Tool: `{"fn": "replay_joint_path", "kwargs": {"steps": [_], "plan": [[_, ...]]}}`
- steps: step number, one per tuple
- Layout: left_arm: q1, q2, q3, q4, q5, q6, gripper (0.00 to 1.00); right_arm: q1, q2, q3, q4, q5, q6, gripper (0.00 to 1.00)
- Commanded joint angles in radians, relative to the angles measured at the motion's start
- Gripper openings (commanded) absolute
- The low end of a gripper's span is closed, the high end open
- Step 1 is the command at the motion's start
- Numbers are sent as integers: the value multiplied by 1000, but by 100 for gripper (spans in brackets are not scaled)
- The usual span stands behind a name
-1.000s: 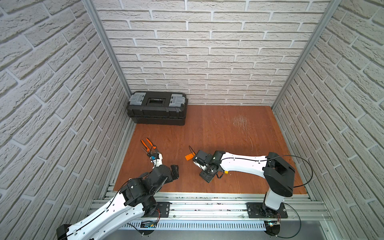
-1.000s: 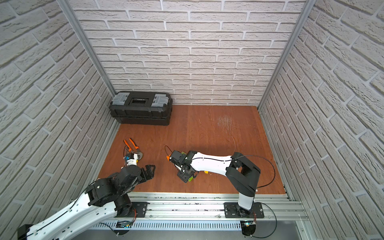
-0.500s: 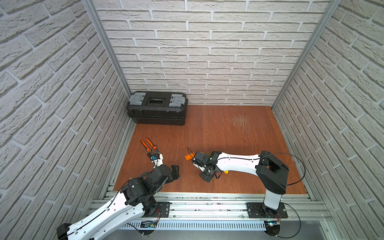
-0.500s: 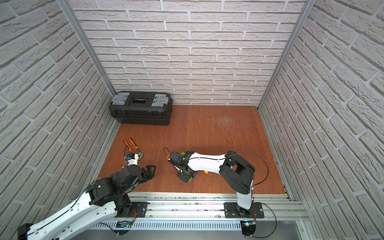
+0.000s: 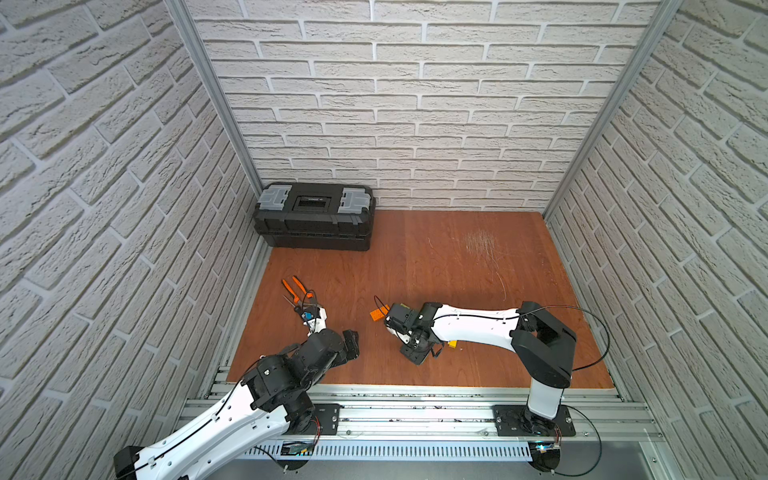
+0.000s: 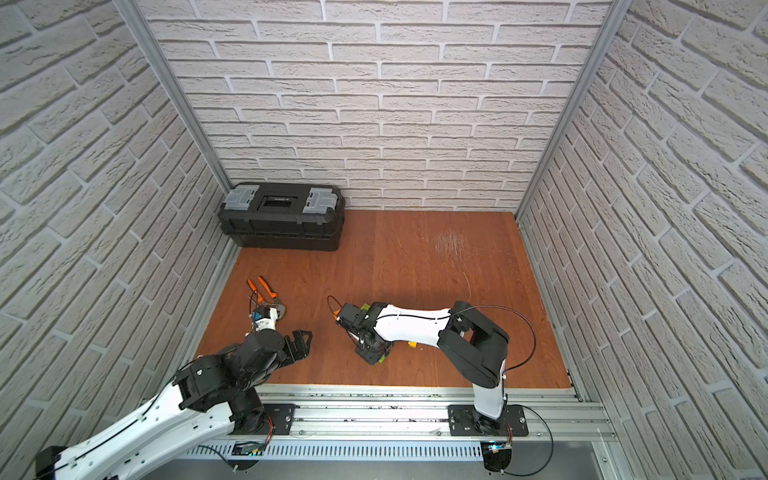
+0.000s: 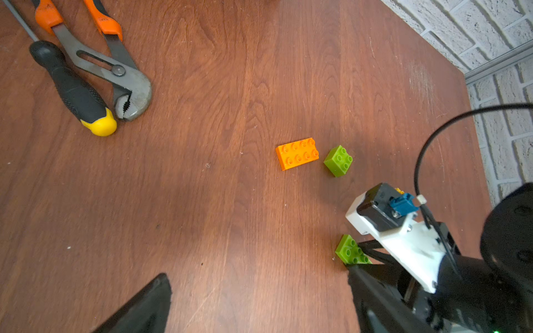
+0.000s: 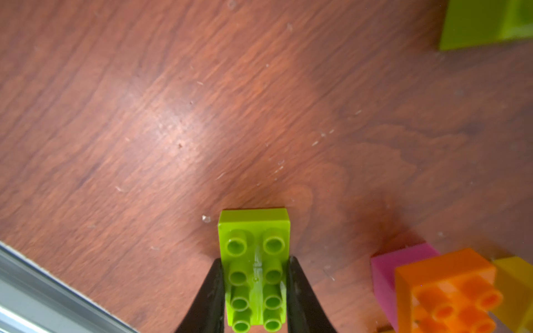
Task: Assemble a carrot with lego
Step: Pick up the lego brick from the center of the board.
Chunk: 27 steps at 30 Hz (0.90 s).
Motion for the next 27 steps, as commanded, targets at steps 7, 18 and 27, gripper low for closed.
{"fn": "replay_joint_path", "kwargs": {"steps": [7, 18, 27], "plan": [[-4, 11, 3, 31, 6, -1, 98, -35, -174, 124, -209, 63, -229, 2], [-4, 17, 16, 34, 9, 17, 98, -308, -302, 53, -199, -109, -556, 2], [-4, 17, 14, 33, 7, 23, 98, -310, -288, -30, -121, -137, -607, 2]]}}
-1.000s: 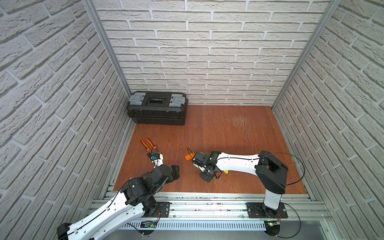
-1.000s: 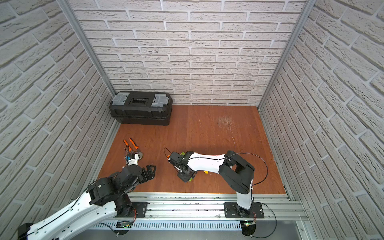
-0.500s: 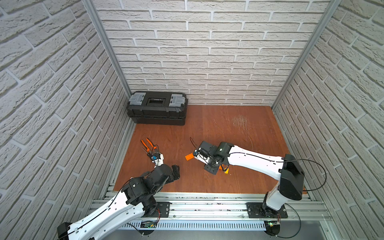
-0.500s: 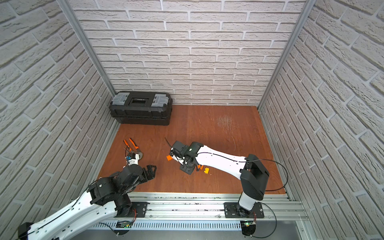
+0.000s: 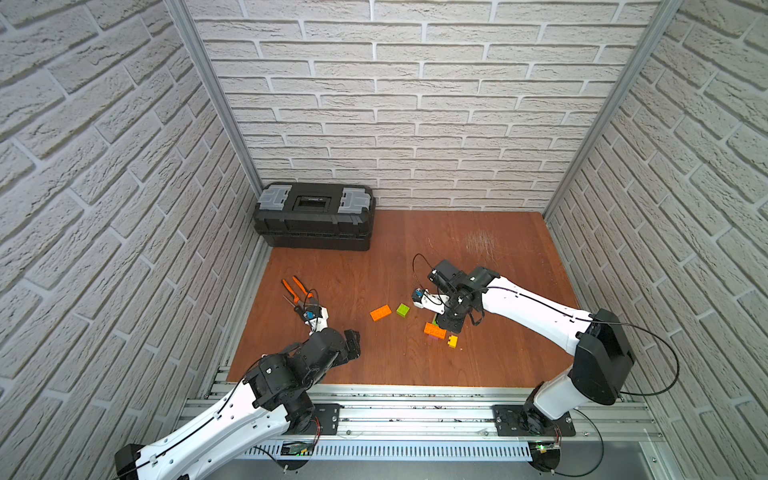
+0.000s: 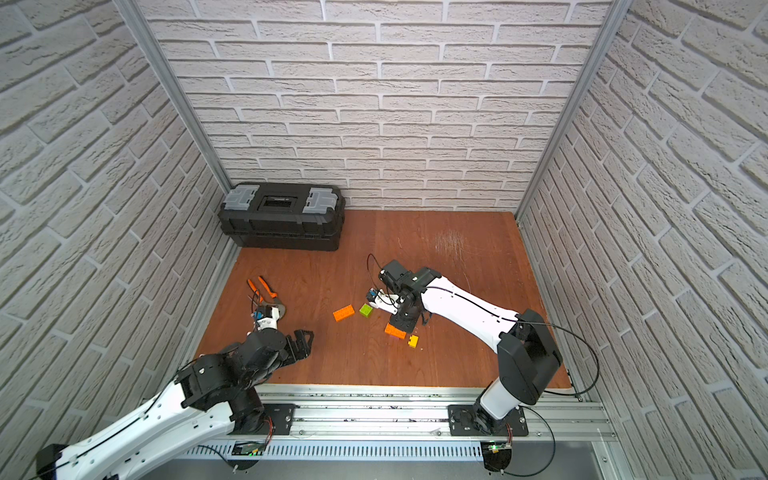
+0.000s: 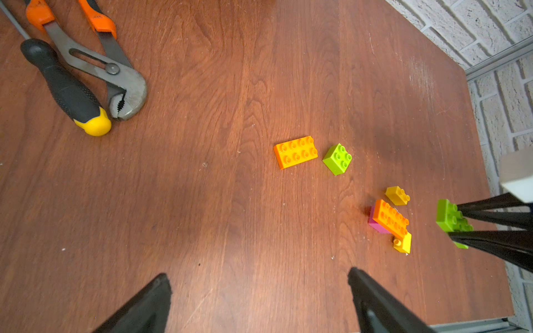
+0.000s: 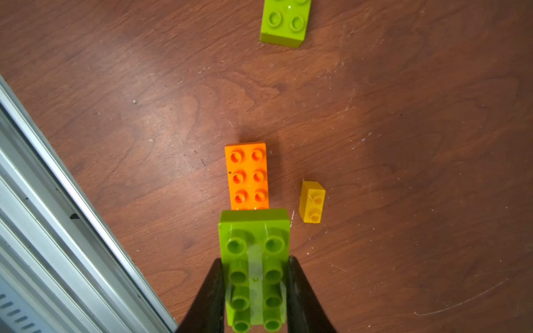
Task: Assemble a carrot with lego
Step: Pick up the lego brick from the center of the board, then assemble the lego brick with the lego brick.
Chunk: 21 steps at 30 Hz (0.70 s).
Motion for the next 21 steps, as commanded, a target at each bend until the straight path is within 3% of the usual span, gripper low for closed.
{"fn": "replay_joint_path", "kwargs": {"steps": [1, 21], "plan": [[-4, 2, 13, 21, -1, 12, 98, 4, -12, -30, 57, -40, -43, 2], [-4, 8, -14, 53, 6, 9, 98, 32, 115, -1, 85, -11, -43, 2]]}}
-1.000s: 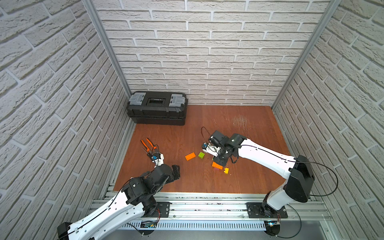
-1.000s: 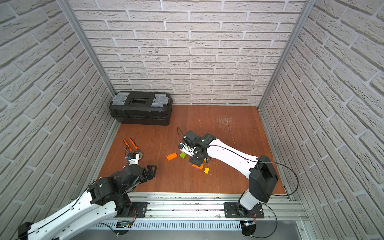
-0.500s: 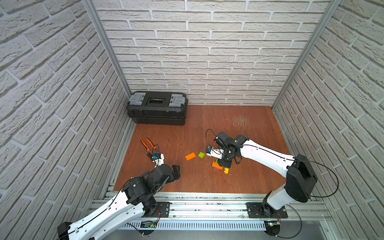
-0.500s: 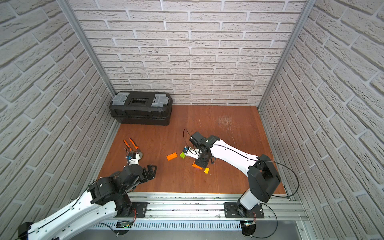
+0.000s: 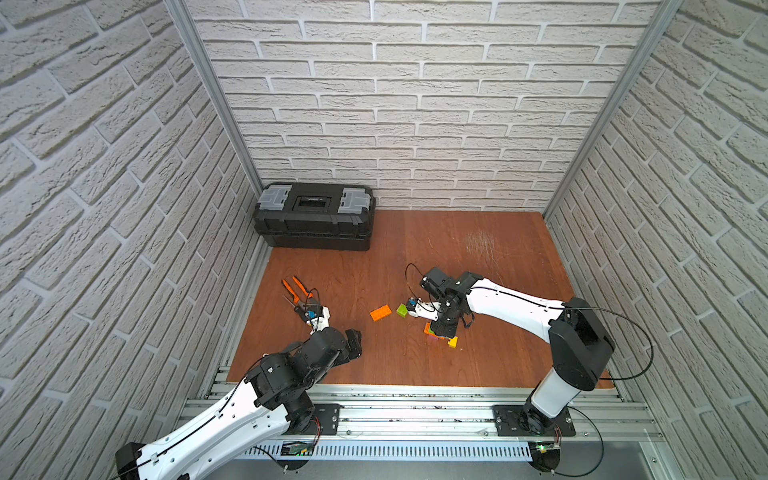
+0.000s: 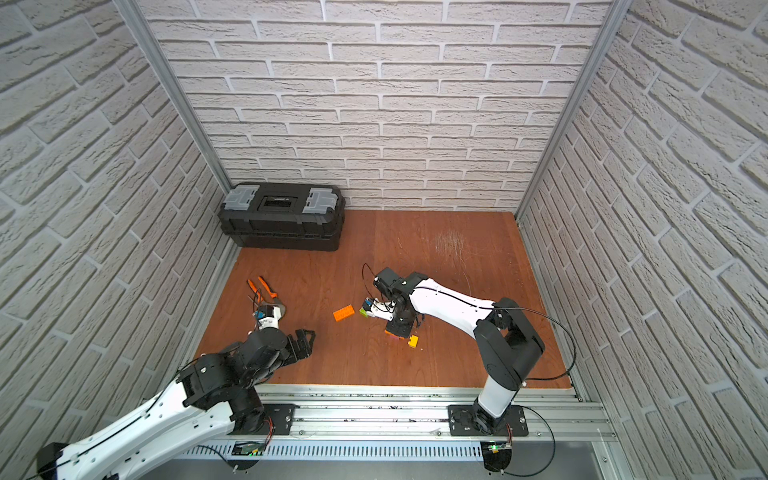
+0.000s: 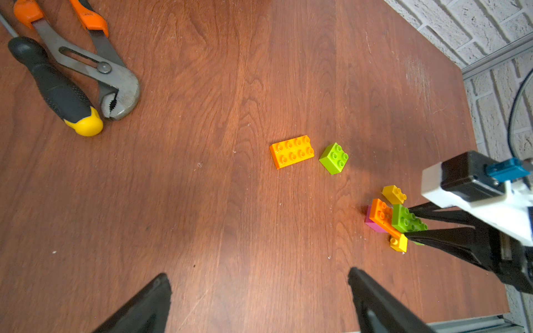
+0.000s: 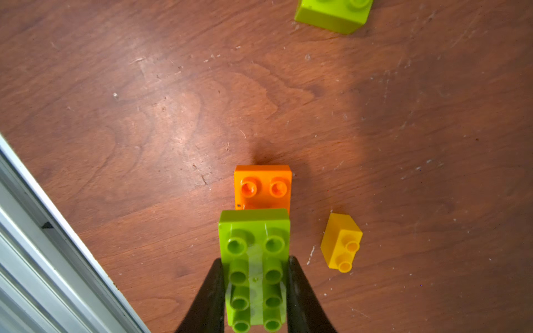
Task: Assemble a carrot with lego
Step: Assemble the lego brick with the lego brick.
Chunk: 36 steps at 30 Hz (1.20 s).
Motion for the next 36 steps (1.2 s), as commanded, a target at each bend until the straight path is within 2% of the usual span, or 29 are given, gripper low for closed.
{"fn": "replay_joint_path", "kwargs": {"steps": [1, 27, 36], "plan": [[-4, -4, -13, 32, -2, 8, 98, 11, 4, 27, 15, 2, -1, 2], [-4, 10, -15, 33, 5, -2, 98, 30, 67, 73, -1, 80, 2, 2], [-4, 19, -18, 44, 6, -2, 98, 29, 42, 83, -1, 64, 111, 2]]}}
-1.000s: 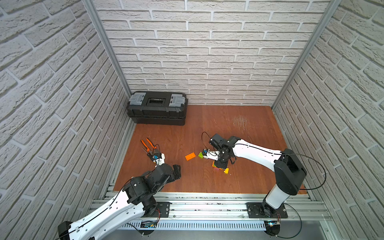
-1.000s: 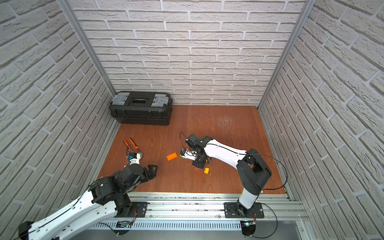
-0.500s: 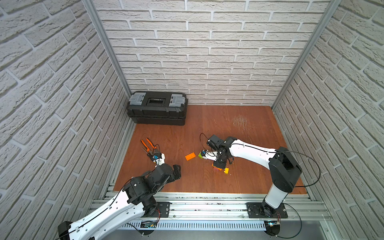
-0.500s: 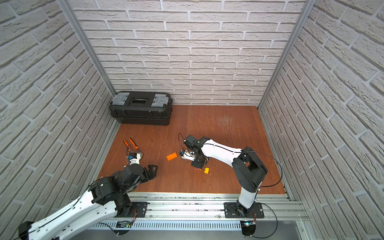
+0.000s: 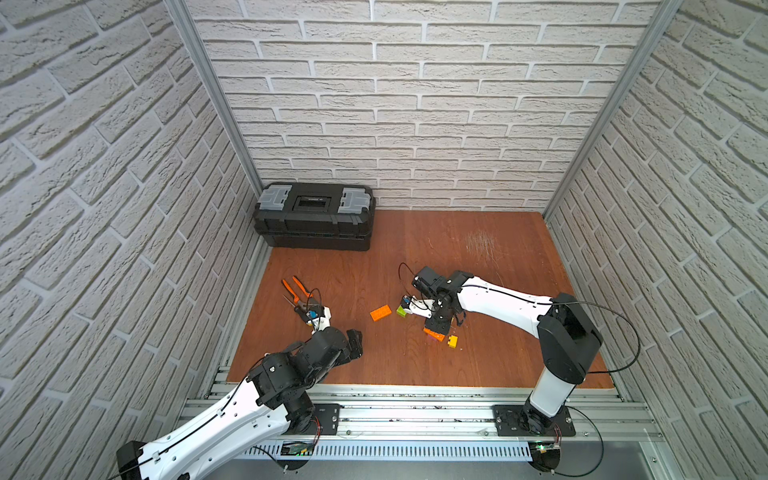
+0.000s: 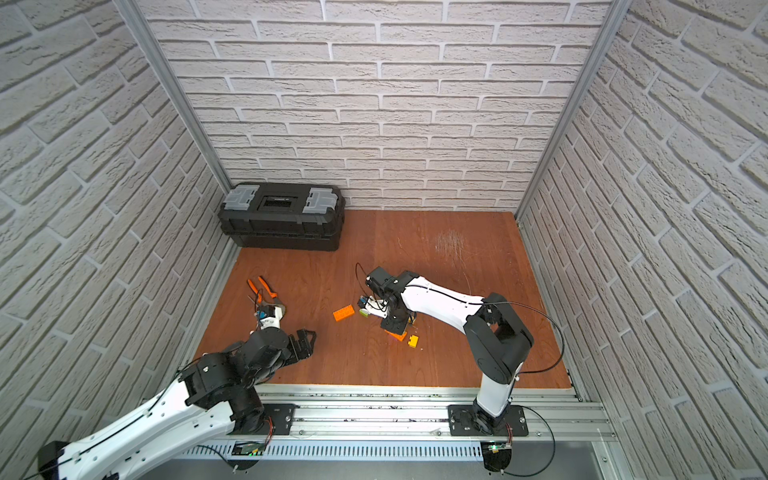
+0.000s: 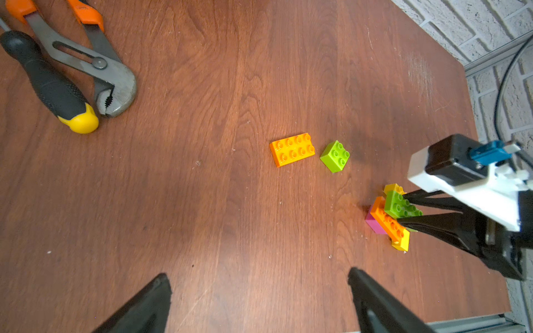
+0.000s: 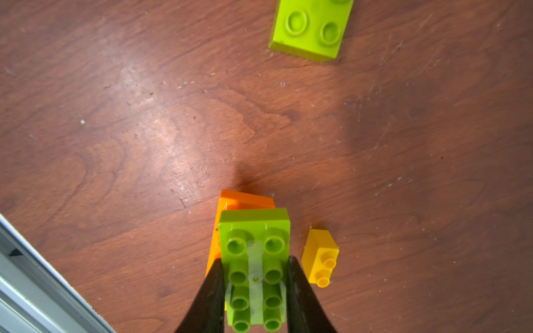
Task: Assemble a carrot with lego
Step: Assemble the lego brick with the lego brick.
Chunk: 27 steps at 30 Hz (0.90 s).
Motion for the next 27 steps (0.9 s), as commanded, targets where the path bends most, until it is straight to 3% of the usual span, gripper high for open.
{"fn": "replay_joint_path", "kwargs": {"steps": [1, 8, 27], "plan": [[-4, 4, -12, 34, 0, -1, 98, 7, -27, 18, -2, -11, 84, 2], [-5, -5, -16, 32, 2, -3, 98, 22, -23, 32, -20, 30, 198, 2], [-4, -13, -29, 42, 6, -9, 98, 47, -41, -33, 8, 52, 280, 2]]}}
